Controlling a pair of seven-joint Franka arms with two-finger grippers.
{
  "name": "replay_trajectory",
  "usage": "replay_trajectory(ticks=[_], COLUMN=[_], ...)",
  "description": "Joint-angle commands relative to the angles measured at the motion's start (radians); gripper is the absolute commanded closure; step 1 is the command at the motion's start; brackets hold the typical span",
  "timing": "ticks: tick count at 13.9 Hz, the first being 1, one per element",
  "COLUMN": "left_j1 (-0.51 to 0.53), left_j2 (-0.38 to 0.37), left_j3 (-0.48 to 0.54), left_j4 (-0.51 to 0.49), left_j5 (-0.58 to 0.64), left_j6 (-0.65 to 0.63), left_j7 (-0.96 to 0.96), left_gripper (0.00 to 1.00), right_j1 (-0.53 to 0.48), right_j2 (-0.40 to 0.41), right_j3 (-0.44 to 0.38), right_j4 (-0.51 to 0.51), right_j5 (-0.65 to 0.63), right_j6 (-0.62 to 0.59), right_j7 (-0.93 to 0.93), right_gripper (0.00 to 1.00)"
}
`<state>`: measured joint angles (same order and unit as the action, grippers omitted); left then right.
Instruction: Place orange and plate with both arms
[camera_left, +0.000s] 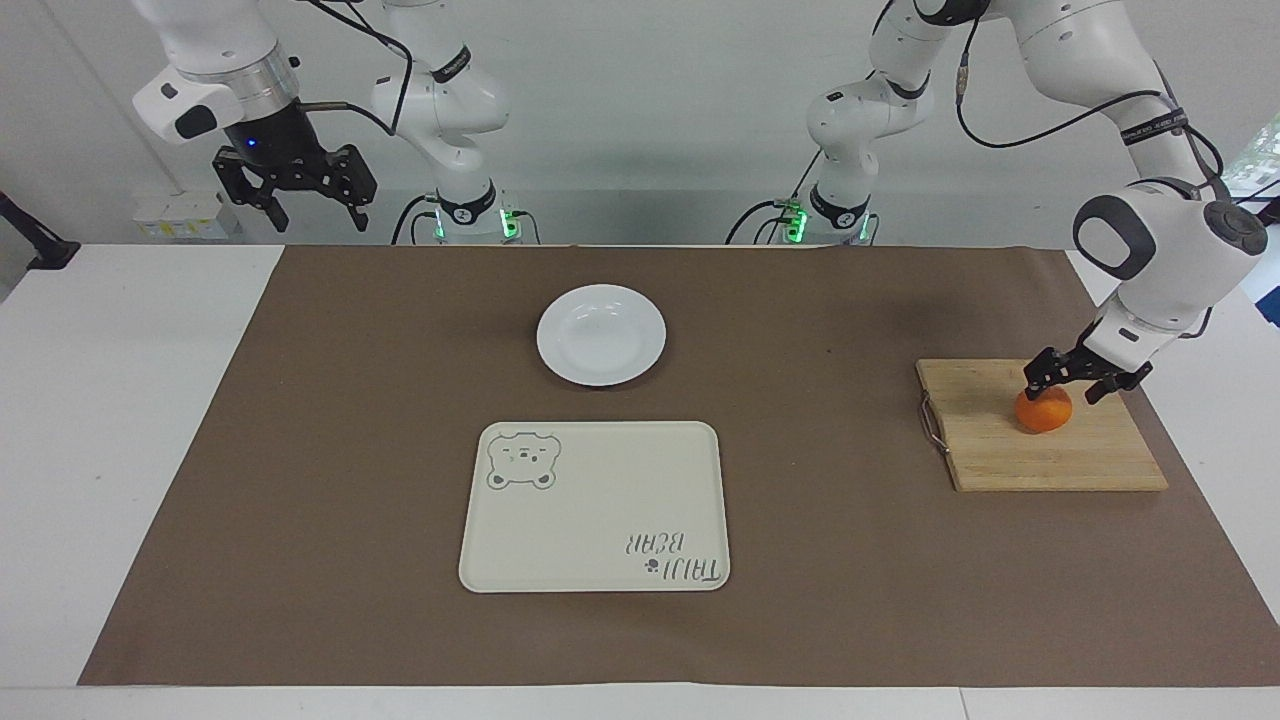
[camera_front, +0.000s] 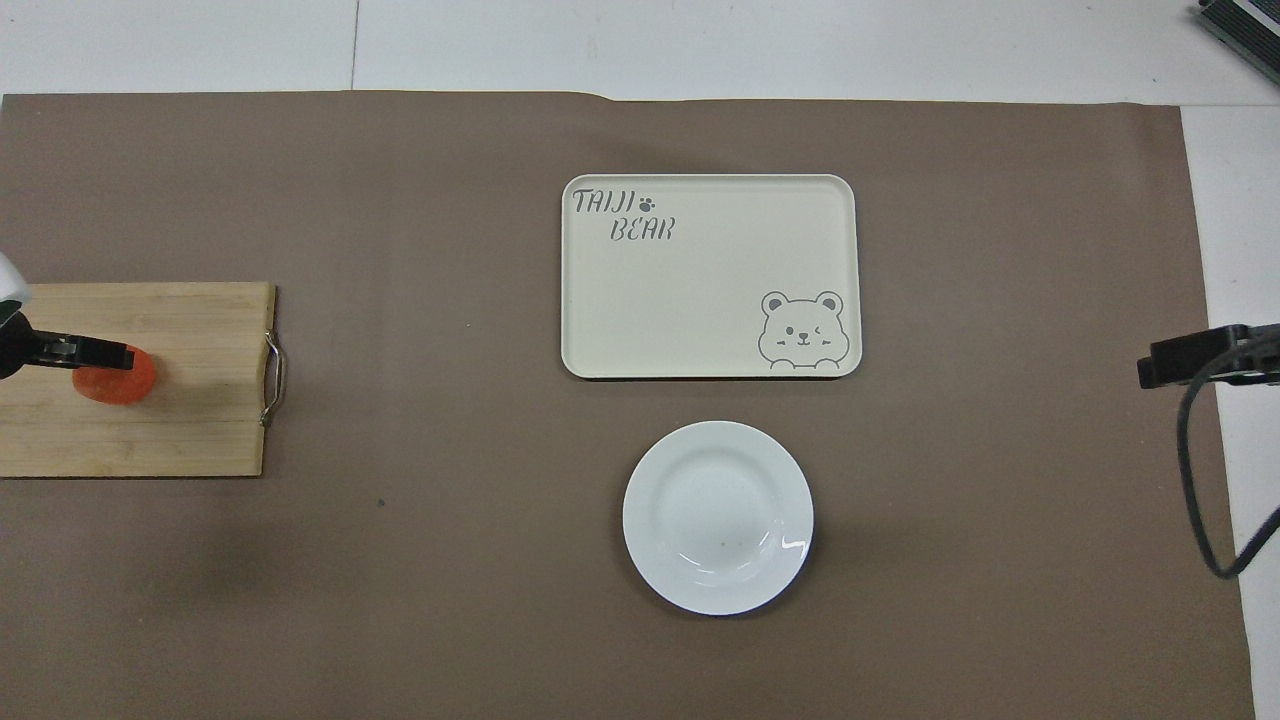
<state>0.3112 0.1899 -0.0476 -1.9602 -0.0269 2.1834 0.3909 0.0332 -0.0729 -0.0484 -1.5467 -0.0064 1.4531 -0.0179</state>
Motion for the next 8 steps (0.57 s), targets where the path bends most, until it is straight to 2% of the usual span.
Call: replay_trajectory(ticks=[1, 5, 8], left_j1=[0.017, 0.012, 0.016], left_j2=[0.028, 0.032, 0.032], left_j3=[-0.003, -0.003, -0.003], left_j4=[-0.028, -0.032, -0.084], left_j5=[-0.013, -0.013, -0.013], left_j6=[0.041, 0.044, 0.100], left_j7=[-0.015, -0.072, -0.072], left_gripper=[0.00, 0.00, 0.00], right_j1=[-0.007, -0.007, -0.007], right_j2=[-0.016, -0.016, -0.016], right_j3=[0.004, 0.004, 0.004], right_j4=[-0.019, -0.019, -0.019], right_j5=[-0.009, -0.009, -0.009], right_j6=[0.006, 0.006, 0.006], right_j7=[0.009, 0.009, 0.009], right_gripper=[0.00, 0.00, 0.00])
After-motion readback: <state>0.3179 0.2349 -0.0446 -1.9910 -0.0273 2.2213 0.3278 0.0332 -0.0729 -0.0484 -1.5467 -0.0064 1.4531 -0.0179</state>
